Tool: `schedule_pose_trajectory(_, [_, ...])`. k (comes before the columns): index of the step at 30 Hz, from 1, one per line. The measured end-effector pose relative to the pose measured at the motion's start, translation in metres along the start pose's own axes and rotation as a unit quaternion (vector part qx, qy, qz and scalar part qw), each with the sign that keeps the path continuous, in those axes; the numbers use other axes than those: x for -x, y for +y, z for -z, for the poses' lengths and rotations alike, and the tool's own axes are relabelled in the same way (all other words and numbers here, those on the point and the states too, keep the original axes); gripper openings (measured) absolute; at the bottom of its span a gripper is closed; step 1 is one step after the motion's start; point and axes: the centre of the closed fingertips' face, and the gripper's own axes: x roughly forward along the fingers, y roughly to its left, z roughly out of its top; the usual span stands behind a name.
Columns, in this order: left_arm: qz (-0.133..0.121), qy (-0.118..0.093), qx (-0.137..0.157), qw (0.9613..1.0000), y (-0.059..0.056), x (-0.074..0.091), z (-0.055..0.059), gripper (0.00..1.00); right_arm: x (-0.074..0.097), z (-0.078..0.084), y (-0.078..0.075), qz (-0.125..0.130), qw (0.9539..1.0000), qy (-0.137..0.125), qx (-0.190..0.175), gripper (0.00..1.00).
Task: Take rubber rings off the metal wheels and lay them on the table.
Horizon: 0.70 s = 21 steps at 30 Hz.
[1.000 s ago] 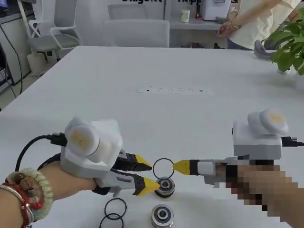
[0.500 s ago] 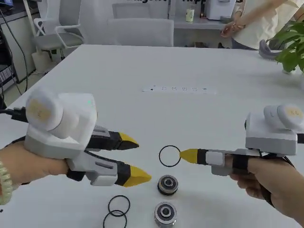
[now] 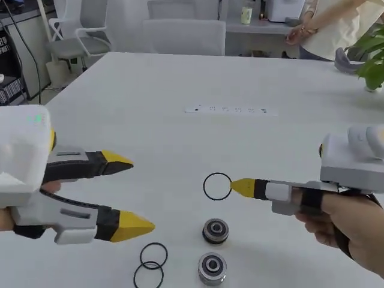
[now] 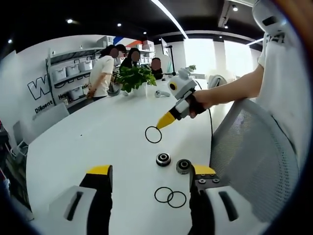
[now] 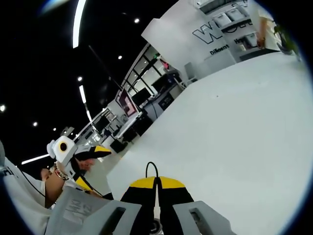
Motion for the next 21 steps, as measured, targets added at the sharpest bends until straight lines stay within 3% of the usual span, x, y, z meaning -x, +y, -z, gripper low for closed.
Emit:
schedule_pose_trajectory(9, [-0.039, 0.005, 0.02, 0.999, 0.003, 0.022, 0.017, 0.7, 0.0, -0.004, 0.007, -0.011, 0.9999, -0.006, 0.0, 0.0])
schedule_pose_trajectory(16, [-0.061, 0.023, 0.054, 0.9964, -0.004, 0.033, 0.046, 0.71, -0.003, -0.008, 0.02, -0.027, 0.9995, -0.011, 0.01, 0.0])
schedule_pose_trajectory(21, [-0.066, 0.038, 0.074, 0.9943, -0.011, 0.032, 0.064, 0.7, -0.007, -0.006, 0.027, -0.036, 0.9992, -0.007, 0.019, 0.0])
